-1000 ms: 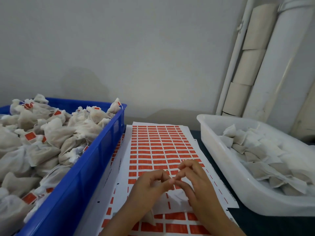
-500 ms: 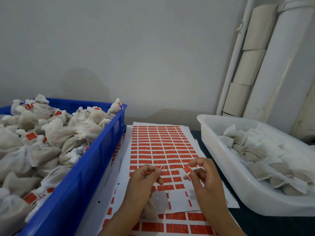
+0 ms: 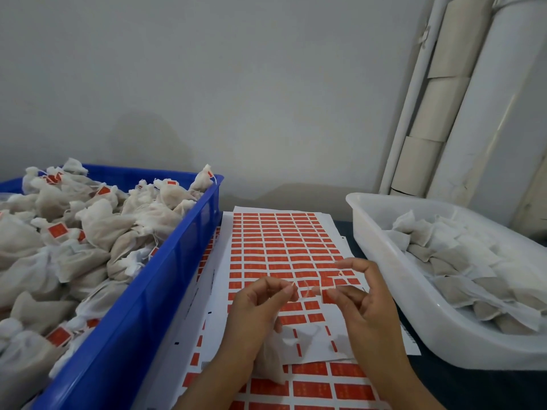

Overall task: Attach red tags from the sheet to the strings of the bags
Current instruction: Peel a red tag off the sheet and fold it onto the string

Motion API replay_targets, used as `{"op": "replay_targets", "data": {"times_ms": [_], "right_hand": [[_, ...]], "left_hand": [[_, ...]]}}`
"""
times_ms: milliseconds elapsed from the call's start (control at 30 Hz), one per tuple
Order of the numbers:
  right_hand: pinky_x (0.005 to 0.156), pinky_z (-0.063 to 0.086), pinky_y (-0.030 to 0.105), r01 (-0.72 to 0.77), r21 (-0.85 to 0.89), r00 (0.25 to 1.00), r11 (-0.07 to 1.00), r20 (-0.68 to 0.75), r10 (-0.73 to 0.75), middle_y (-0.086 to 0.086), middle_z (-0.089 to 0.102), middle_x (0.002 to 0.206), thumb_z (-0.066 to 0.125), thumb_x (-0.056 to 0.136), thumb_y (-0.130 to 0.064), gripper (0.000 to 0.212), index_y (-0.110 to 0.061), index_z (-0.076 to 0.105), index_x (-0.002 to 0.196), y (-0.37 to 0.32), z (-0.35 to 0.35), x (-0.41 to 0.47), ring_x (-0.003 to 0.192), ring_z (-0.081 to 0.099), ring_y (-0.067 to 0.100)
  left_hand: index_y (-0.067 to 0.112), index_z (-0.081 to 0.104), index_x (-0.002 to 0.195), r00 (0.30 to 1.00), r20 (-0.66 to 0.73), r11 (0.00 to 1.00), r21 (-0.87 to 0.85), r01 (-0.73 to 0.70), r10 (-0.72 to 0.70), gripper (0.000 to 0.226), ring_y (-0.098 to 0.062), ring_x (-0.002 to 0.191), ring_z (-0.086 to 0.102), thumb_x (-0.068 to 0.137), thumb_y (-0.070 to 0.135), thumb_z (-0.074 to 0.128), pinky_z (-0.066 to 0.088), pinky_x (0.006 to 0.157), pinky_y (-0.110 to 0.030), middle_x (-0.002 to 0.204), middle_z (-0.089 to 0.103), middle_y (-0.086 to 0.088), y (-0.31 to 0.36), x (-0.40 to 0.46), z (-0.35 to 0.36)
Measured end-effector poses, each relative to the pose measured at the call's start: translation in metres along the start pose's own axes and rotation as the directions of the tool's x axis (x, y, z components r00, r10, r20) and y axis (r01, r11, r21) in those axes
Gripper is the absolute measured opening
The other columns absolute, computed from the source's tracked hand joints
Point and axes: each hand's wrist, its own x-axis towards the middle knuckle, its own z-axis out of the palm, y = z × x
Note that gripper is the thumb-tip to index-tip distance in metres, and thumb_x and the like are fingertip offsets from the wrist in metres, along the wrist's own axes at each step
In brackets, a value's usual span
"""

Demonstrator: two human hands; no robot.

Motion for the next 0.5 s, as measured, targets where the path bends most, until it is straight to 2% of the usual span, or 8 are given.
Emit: {"op": "replay_targets", "data": {"times_ms": [100,200,267,367,433,500], "right_hand": [[0.086,0.05,0.018,0.037,0.041,0.99,0.998,0.136,-0.042,-0.016,0.052,0.122,0.051,0.082,-0.034,0.034,-0.037,0.039,0.114,-0.007,0.003,-0.004,0.096,0.064,0.005],[0.09,0.048,0.016,0.067,0.0,0.972,0.998,0.226,-0.065,-0.027,0.04,0.127,0.046,0.082,-0.04,0.037,-0.039,0.035,0.118,-0.008,0.01,-0.008,0.099,0.059,-0.001],[0.088,0.045,0.009,0.073,-0.019,0.967,0.997,0.248,-0.066,-0.034,0.035,0.125,0.044,0.082,-0.043,0.037,-0.039,0.035,0.117,-0.007,0.012,-0.008,0.102,0.055,-0.005],[0.084,0.044,0.005,0.049,-0.033,0.967,0.998,0.25,-0.039,-0.033,0.038,0.123,0.045,0.082,-0.044,0.036,-0.041,0.035,0.116,-0.004,0.013,-0.009,0.099,0.058,-0.002],[0.082,0.046,0.006,0.011,-0.044,0.969,0.999,0.247,0.0,-0.03,0.043,0.12,0.049,0.084,-0.043,0.034,-0.041,0.034,0.115,-0.003,0.014,-0.009,0.095,0.061,-0.001],[0.082,0.05,0.013,-0.043,-0.041,0.968,0.998,0.247,0.052,-0.025,0.049,0.114,0.053,0.082,-0.044,0.033,-0.039,0.038,0.11,-0.003,0.016,-0.008,0.089,0.064,0.004]], "left_hand": [[0.022,0.068,0.084,0.999,0.039,0.999,0.025,-0.027,0.026,0.007,-0.008,0.06,0.062,0.082,0.029,0.065,0.044,0.05,-0.014,0.082,0.073,0.011,0.0,-0.001,0.001],[0.021,0.068,0.082,0.997,0.054,0.998,0.026,-0.051,0.05,0.005,-0.005,0.049,0.061,0.081,0.026,0.066,0.044,0.047,-0.012,0.079,0.073,0.007,0.001,-0.002,0.001],[0.021,0.069,0.081,0.995,0.058,0.995,0.056,-0.084,0.081,0.004,-0.005,0.049,0.06,0.08,0.025,0.068,0.045,0.047,-0.012,0.08,0.072,0.007,-0.001,-0.001,0.001],[0.022,0.071,0.076,0.988,0.058,0.984,0.102,-0.147,0.141,0.004,-0.005,0.05,0.058,0.078,0.025,0.07,0.046,0.05,-0.012,0.075,0.07,0.01,-0.004,-0.001,0.002],[0.023,0.071,0.073,0.985,0.032,0.98,0.105,-0.171,0.168,0.005,-0.005,0.05,0.057,0.078,0.024,0.07,0.045,0.048,-0.01,0.071,0.069,0.011,-0.006,-0.001,0.002],[0.023,0.07,0.073,0.985,0.005,0.98,0.102,-0.173,0.174,0.005,-0.004,0.05,0.057,0.078,0.024,0.07,0.044,0.047,-0.01,0.07,0.069,0.012,-0.008,0.0,0.002]]}}
